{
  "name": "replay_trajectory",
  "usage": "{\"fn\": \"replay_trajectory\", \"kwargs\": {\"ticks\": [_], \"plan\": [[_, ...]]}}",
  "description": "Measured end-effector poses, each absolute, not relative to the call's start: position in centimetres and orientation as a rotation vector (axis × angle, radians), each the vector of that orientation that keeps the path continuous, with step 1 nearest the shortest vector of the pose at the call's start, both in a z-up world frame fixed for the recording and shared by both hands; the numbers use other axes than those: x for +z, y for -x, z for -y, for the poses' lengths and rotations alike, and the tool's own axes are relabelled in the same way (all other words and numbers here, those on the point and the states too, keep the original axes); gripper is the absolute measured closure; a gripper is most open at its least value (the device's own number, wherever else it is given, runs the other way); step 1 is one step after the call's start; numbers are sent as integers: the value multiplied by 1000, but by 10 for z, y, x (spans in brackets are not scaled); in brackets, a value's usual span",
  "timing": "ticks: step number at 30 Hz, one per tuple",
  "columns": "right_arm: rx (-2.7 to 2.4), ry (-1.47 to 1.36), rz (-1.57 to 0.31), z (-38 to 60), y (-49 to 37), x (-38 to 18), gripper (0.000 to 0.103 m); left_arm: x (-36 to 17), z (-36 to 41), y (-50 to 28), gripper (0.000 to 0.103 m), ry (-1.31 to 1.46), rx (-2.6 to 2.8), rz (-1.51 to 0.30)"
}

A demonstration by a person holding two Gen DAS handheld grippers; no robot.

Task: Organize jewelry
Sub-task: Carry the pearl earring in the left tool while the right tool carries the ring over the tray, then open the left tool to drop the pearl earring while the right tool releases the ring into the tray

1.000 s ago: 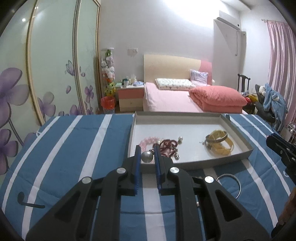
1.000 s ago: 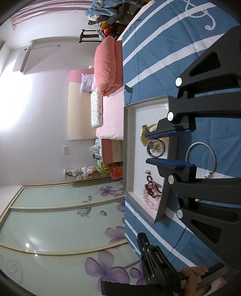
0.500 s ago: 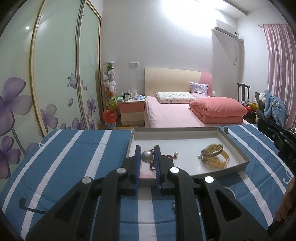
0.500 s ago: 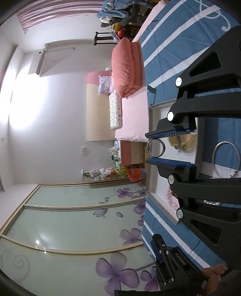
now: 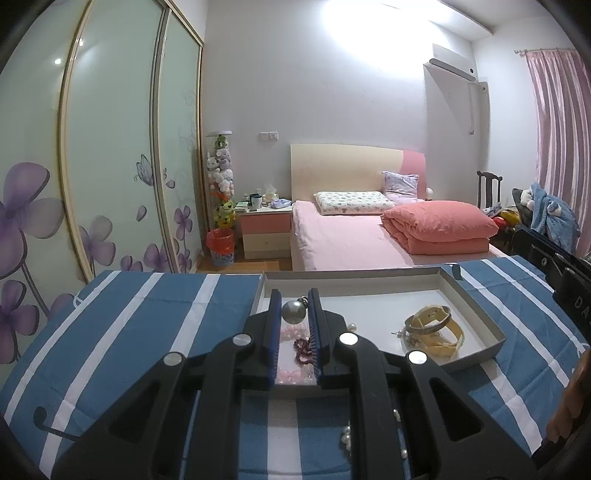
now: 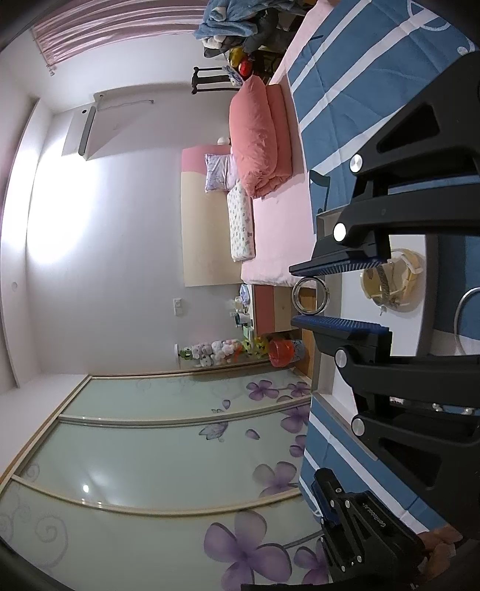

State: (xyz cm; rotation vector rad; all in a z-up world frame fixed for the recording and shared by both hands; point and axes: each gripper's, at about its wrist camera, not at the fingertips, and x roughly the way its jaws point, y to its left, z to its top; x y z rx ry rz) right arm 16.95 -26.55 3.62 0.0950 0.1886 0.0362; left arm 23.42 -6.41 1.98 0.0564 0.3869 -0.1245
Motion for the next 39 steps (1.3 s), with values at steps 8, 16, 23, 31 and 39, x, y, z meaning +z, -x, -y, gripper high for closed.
{"fn": "replay_trajectory", "kwargs": {"ticks": [8, 16, 23, 31, 39], "plan": [[40, -112, -244, 273, -200, 22, 80, 12, 71, -266, 88, -61, -127, -406], [61, -134, -347, 273, -231, 2, 80, -10, 86, -303, 88, -53, -156, -480], [76, -154, -426, 271, -249, -9, 80, -22, 94, -322, 88, -44, -174, -525], [89, -137, -462, 265, -256, -14, 80, -33, 93, -329, 88, -36, -180, -564], [107, -165, -454, 267, -255, -12, 59, -35, 89, -333, 76, -11, -191, -590]]}}
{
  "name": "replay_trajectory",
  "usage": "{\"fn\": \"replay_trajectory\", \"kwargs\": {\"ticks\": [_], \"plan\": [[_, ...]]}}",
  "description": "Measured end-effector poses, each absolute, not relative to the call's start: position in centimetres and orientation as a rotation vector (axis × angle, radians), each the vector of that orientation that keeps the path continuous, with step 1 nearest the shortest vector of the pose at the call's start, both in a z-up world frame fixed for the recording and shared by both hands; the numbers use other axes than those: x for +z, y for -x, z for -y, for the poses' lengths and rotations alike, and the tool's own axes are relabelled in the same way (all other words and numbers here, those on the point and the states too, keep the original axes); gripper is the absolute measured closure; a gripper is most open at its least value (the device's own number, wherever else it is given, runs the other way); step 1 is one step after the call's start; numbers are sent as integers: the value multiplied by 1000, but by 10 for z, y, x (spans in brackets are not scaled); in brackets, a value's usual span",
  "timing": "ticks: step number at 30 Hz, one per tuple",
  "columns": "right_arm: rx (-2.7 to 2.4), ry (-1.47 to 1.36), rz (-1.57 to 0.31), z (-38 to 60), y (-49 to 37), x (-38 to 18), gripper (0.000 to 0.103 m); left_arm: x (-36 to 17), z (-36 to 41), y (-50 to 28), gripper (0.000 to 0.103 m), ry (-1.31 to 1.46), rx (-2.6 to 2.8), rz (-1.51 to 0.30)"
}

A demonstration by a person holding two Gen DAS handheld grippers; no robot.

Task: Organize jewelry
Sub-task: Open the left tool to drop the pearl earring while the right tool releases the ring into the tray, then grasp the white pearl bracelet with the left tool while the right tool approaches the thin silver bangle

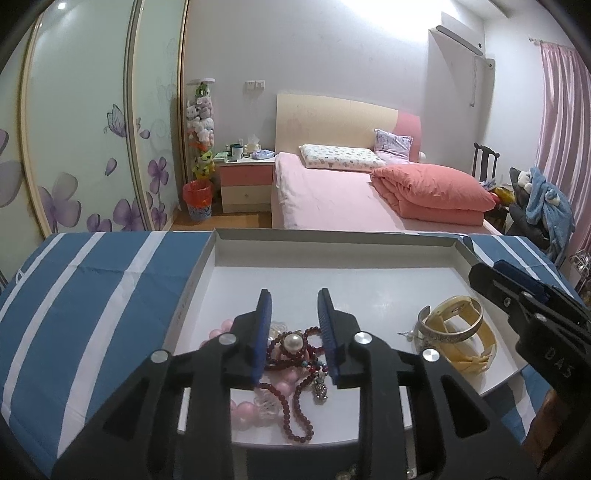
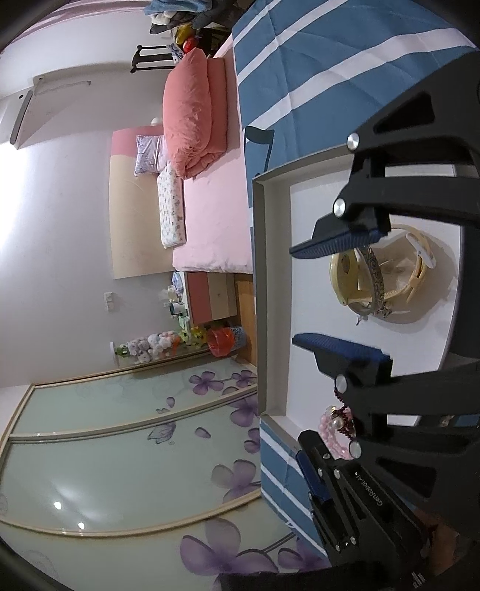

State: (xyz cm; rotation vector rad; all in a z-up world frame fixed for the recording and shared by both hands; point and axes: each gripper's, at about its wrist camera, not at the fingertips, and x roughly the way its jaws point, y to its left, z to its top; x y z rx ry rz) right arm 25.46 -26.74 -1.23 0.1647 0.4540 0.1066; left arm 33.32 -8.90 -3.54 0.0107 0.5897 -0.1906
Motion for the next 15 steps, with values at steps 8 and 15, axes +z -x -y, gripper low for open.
{"fn": "replay_trajectory", "kwargs": {"ticks": [8, 15], "plan": [[94, -192, -425, 276, -244, -3, 59, -25, 81, -322, 76, 7, -193, -580], [101, -190, -424, 276, -225, 5, 59, -21, 70, -296, 76, -10, -226, -599]]}}
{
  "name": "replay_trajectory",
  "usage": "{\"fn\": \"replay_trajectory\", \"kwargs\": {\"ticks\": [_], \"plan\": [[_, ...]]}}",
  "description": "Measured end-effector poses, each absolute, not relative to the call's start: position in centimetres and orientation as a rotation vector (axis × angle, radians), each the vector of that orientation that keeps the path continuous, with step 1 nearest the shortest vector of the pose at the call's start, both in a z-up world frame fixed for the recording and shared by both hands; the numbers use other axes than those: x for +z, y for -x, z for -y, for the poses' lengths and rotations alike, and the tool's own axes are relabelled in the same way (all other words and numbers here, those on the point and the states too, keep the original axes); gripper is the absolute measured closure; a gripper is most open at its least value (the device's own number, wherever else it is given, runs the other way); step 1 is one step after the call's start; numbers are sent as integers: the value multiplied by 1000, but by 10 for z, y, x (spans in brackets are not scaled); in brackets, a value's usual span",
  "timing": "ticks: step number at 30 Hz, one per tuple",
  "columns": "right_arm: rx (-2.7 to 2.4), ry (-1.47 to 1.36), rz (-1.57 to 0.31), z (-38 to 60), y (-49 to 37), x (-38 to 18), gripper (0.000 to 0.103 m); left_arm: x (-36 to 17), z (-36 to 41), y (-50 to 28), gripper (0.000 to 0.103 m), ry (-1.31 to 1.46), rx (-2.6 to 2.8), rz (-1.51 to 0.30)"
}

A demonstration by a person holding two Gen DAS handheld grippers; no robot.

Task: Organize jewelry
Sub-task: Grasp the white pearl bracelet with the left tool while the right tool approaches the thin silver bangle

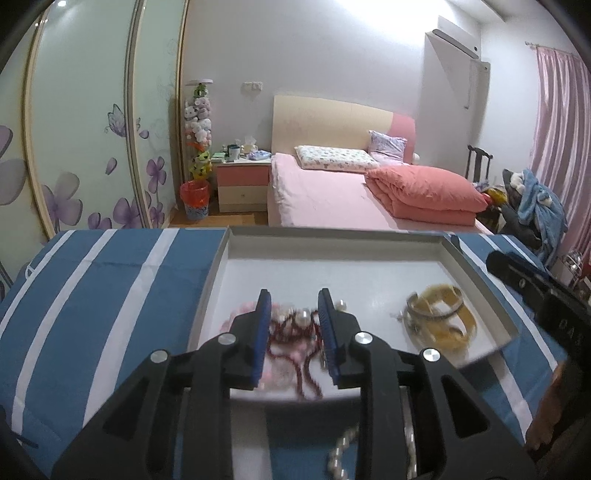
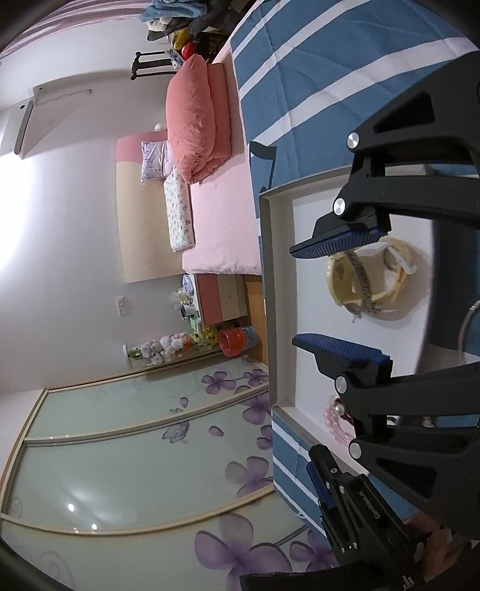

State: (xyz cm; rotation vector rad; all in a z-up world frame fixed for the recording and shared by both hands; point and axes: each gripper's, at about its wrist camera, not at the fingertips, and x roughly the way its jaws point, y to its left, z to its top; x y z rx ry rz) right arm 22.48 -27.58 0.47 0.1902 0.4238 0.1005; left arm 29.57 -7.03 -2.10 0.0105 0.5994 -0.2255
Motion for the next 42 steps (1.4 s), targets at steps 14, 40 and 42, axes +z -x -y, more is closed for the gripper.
{"fn": "replay_trajectory", "kwargs": {"ticks": [14, 40, 42], "plan": [[109, -181, -435, 283, -167, 4, 59, -69, 93, -255, 76, -171, -407, -866], [161, -142, -653, 265, -153, -40, 34, -70, -7, -254, 92, -149, -98, -889], [175, -121, -690, 258, -155, -44, 22, -70, -6, -254, 92, -144, -101, -889]]}}
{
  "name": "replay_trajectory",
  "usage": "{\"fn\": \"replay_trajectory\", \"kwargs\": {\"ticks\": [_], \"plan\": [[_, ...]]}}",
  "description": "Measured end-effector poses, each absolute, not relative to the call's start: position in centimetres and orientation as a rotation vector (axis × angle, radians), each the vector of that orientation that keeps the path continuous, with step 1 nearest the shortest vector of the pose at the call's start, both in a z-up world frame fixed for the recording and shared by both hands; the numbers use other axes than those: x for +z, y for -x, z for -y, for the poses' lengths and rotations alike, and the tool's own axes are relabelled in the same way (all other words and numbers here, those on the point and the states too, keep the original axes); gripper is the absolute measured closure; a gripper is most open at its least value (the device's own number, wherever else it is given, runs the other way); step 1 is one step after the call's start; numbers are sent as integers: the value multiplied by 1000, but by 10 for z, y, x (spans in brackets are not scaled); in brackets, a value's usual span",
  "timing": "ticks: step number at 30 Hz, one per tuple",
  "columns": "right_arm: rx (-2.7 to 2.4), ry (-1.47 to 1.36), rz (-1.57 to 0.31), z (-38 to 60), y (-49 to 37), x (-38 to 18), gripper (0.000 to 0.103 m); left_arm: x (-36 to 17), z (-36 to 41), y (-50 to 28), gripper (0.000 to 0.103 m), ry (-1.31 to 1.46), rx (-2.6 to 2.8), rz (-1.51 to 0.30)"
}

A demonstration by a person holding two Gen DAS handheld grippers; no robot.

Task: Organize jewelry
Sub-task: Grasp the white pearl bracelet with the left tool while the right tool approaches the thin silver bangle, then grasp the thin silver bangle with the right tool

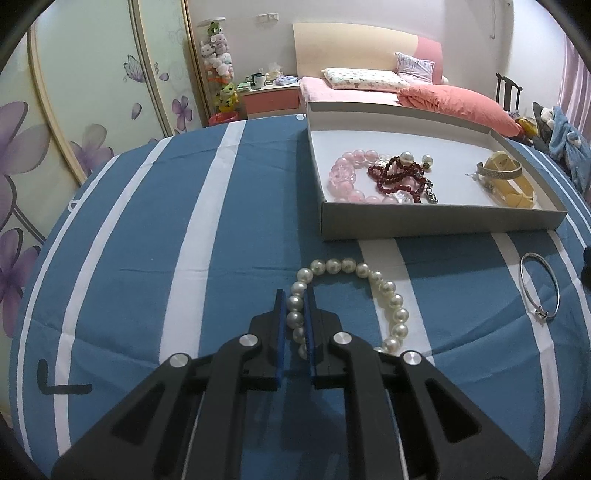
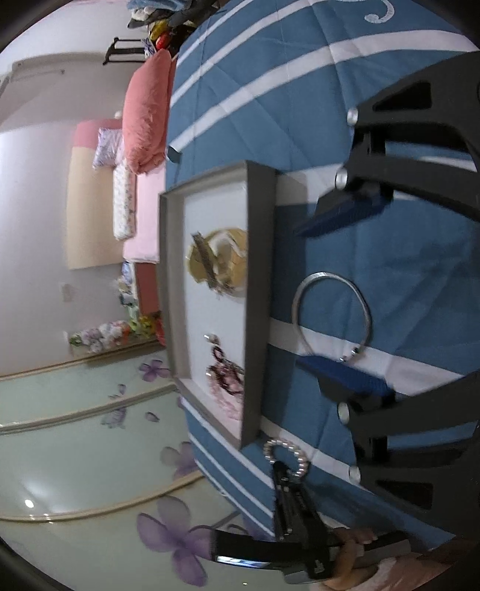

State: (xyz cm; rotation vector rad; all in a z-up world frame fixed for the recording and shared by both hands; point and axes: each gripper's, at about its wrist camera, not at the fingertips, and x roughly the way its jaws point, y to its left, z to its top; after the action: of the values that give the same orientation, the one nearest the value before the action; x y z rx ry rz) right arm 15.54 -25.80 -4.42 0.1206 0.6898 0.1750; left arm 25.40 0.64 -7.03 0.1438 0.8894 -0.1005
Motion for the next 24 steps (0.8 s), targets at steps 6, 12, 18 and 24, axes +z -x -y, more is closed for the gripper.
{"fn": "replay_trajectory", "kwargs": {"ticks": [6, 12, 18, 24], "plan": [[178, -22, -800, 236, -167, -57, 9, -71, -6, -254, 92, -142, -101, -890], [155, 13, -880, 227, -180, -68, 8, -71, -3, -254, 92, -139, -102, -890], [122, 31, -914, 224, -195, -73, 7, -71, -3, -254, 92, -139, -102, -890], [137, 40, -908, 225, -201, -72, 14, -71, -4, -254, 92, -139, -102, -890]]}}
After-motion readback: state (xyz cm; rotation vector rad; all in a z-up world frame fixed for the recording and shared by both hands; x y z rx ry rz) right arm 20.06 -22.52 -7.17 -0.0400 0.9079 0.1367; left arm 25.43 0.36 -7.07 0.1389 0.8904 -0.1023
